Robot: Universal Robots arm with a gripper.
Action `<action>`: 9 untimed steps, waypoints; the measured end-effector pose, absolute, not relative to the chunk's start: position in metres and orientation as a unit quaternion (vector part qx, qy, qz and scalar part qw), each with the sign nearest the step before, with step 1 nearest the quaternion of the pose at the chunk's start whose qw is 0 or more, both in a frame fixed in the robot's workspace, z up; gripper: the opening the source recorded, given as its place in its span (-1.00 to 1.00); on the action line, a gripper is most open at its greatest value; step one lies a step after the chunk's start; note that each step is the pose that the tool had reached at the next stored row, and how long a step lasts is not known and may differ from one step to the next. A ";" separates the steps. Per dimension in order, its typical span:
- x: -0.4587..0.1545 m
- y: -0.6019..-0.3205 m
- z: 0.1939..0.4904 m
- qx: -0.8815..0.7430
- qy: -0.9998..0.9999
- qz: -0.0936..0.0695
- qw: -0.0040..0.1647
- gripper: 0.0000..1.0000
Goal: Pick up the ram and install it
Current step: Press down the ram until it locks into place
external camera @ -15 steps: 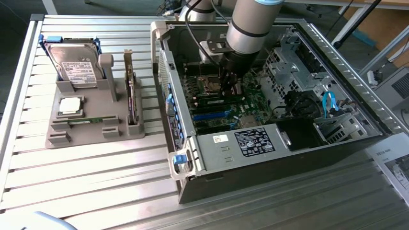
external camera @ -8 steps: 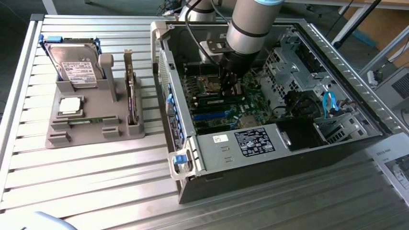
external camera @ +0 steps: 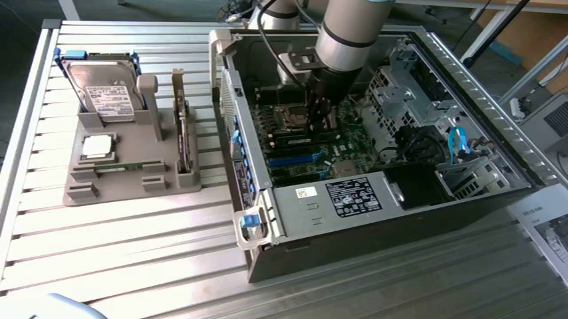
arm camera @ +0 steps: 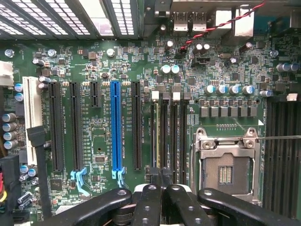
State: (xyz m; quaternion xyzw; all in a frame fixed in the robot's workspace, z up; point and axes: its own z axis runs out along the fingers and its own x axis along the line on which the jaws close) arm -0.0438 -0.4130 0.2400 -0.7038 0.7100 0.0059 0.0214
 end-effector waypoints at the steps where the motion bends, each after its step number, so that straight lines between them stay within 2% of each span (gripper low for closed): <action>1: -0.044 -0.413 0.241 -0.704 0.710 0.006 0.021 -0.80; 9: -0.044 -0.413 0.243 -0.704 0.710 0.006 0.021 -0.80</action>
